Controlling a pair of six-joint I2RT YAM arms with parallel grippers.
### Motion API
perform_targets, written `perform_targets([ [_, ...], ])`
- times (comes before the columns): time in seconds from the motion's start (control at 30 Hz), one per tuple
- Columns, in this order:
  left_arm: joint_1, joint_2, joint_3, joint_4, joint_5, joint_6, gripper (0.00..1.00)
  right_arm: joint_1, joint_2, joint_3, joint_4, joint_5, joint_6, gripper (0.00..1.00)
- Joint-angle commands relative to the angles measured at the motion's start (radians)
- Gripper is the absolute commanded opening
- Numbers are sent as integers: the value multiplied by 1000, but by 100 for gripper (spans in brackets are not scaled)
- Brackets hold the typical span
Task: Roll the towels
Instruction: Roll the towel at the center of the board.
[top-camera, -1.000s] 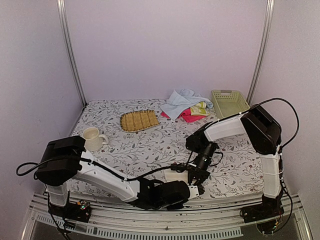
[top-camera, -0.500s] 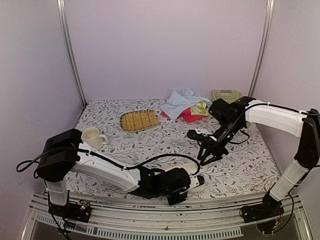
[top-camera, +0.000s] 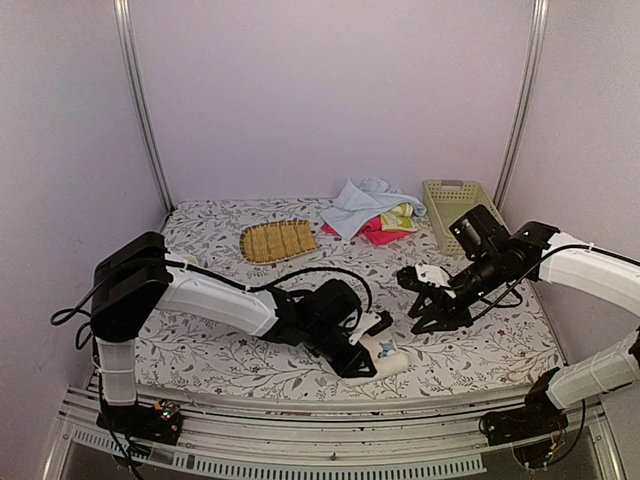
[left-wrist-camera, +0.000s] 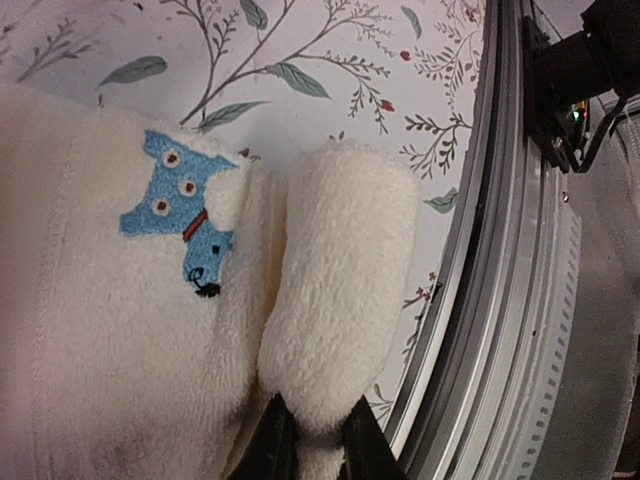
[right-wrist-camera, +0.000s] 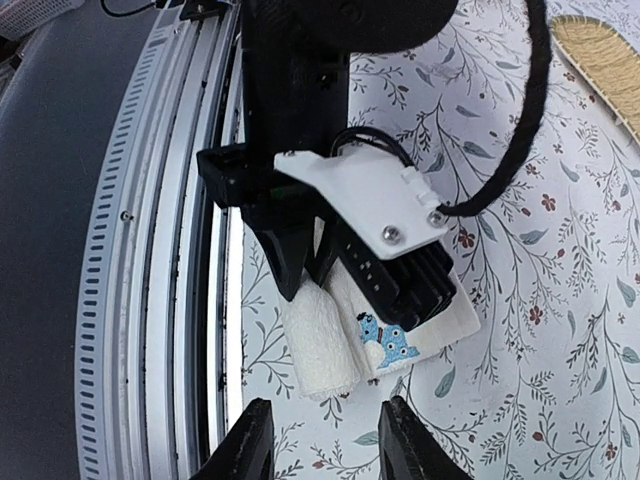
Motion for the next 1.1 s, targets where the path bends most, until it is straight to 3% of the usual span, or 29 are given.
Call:
perform_targets([
  [0.0, 45, 45, -49, 42, 160, -136, 3, 85, -5, -88, 107, 162, 5, 39],
  [0.2, 71, 48, -108, 144, 212, -217, 1, 250, 37, -177, 254, 376, 15, 46],
  [0.77, 86, 51, -124, 165, 210, -194, 1, 349, 272, -188, 422, 408, -16, 51],
  [0.87, 91, 44, -128, 171, 211, -184, 5, 361, 301, -190, 430, 402, -22, 42],
  [0.93, 91, 17, -138, 164, 205, -167, 15, 367, 313, -191, 430, 405, -31, 33],
  [1.07, 115, -111, -189, 142, 189, -122, 30, 370, 313, -205, 430, 408, -47, 23],
])
